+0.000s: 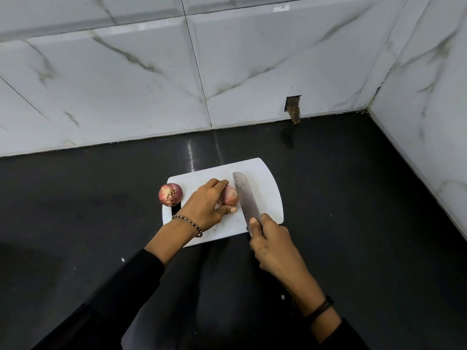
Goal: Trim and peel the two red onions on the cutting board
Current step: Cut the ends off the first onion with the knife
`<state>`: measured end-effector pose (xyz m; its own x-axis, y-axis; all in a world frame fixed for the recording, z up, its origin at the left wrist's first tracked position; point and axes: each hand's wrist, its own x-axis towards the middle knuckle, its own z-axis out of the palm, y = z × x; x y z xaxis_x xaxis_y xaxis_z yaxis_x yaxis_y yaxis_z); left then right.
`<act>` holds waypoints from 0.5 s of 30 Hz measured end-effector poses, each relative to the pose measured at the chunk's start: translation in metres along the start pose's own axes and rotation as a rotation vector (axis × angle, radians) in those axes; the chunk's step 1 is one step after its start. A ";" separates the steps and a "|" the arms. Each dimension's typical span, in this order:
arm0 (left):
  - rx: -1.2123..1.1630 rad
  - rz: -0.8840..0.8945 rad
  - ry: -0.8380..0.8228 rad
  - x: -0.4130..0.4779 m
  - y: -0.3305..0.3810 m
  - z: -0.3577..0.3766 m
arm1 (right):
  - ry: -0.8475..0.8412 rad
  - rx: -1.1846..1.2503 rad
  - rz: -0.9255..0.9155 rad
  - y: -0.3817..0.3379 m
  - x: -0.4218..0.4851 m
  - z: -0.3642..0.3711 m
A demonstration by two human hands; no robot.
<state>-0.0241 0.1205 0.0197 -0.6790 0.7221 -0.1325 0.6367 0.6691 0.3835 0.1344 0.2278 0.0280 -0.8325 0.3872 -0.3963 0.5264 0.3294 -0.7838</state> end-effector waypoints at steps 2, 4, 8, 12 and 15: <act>0.031 0.000 -0.017 0.003 0.001 -0.001 | -0.005 -0.064 0.001 -0.005 -0.002 -0.004; 0.059 -0.010 -0.047 0.006 0.004 -0.002 | -0.023 -0.110 0.002 -0.008 -0.001 -0.006; 0.067 -0.031 -0.079 0.008 0.007 -0.004 | -0.055 -0.143 0.019 -0.010 0.001 -0.008; 0.048 -0.022 -0.051 0.008 0.004 -0.005 | -0.050 -0.111 0.018 -0.012 0.002 -0.010; 0.040 -0.026 -0.039 0.007 0.004 -0.006 | -0.059 -0.112 0.044 -0.014 -0.001 -0.011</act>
<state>-0.0282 0.1269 0.0262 -0.6813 0.7102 -0.1774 0.6338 0.6935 0.3426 0.1298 0.2321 0.0440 -0.8151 0.3531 -0.4592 0.5760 0.4089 -0.7078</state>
